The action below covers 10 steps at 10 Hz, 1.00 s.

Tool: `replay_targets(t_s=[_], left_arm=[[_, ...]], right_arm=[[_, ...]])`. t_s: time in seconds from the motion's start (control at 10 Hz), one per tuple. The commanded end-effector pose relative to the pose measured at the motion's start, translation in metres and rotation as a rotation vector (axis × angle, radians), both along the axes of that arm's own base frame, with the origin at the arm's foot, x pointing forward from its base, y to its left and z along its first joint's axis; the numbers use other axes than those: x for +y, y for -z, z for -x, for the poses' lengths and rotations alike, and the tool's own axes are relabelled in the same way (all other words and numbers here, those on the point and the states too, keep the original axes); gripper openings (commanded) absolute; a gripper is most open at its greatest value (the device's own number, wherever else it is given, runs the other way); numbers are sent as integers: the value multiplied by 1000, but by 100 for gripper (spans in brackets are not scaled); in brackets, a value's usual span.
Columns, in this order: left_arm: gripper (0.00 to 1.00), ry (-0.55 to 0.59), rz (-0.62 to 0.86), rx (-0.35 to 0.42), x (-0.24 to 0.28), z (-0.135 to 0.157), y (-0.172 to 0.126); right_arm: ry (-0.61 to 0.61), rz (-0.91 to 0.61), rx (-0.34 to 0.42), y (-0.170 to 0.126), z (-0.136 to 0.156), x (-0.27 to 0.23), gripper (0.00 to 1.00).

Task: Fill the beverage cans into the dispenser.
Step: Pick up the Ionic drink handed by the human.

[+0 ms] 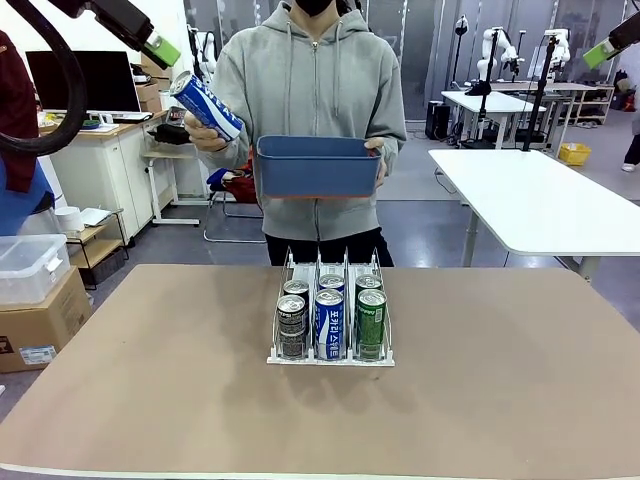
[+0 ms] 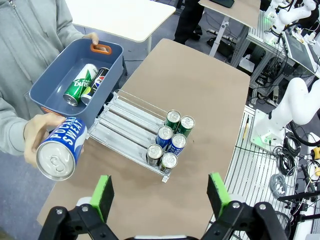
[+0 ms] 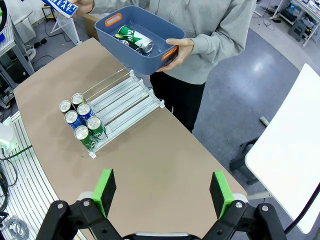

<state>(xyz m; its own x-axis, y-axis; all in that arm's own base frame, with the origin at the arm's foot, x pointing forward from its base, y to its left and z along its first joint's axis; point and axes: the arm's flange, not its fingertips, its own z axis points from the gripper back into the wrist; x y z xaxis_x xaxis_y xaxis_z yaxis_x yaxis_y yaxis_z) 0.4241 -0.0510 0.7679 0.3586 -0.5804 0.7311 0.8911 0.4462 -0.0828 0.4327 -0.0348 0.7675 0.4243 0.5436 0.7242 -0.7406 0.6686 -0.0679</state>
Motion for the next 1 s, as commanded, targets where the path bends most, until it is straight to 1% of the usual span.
replay_targets(t_s=[0.0,0.9], left_arm=[[100,-6,1,4,1,1,0],[100,0,0,0,0,0,0]], right_arm=[[1,-1,0,0,0,-1,100],[1,-1,0,0,0,-1,100]])
